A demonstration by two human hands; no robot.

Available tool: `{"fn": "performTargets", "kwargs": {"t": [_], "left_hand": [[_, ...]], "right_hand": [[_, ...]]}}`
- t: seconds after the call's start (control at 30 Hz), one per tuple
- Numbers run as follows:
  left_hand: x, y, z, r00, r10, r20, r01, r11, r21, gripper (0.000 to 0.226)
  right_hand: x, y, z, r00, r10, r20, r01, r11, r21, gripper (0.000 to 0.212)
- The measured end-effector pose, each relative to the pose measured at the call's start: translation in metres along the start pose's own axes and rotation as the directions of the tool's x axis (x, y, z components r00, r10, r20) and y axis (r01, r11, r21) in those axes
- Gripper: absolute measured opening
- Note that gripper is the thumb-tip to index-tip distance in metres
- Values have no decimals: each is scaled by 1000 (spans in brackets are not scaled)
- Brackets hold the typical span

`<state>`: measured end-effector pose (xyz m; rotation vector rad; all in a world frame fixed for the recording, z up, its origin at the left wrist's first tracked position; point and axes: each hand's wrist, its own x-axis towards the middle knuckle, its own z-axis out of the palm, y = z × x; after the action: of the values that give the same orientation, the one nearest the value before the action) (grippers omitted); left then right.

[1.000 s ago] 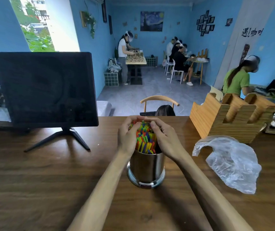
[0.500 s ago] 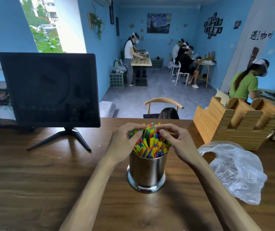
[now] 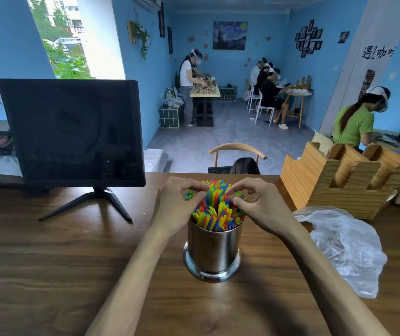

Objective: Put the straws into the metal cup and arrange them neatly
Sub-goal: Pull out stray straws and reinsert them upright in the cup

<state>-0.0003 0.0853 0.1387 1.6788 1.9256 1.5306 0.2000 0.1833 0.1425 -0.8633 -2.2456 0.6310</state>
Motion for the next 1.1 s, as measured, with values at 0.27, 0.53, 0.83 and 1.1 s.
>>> {"fn": "performTargets", "kwargs": {"t": [0.27, 0.53, 0.83, 1.1], "left_hand": [[0, 5, 4, 995, 62, -75, -58, 997, 54, 20], [4, -8, 7, 995, 94, -32, -88, 985, 147, 13], [7, -3, 6, 991, 124, 55, -128, 988, 87, 17], [21, 1, 16, 983, 88, 161, -104, 990, 96, 15]], "right_hand": [[8, -13, -6, 993, -2, 118, 14, 995, -99, 9], [12, -11, 4, 998, -46, 48, 48, 998, -34, 4], [24, -21, -3, 975, -74, -209, 122, 966, 227, 16], [45, -50, -27, 955, 106, -276, 163, 589, 791, 24]]}}
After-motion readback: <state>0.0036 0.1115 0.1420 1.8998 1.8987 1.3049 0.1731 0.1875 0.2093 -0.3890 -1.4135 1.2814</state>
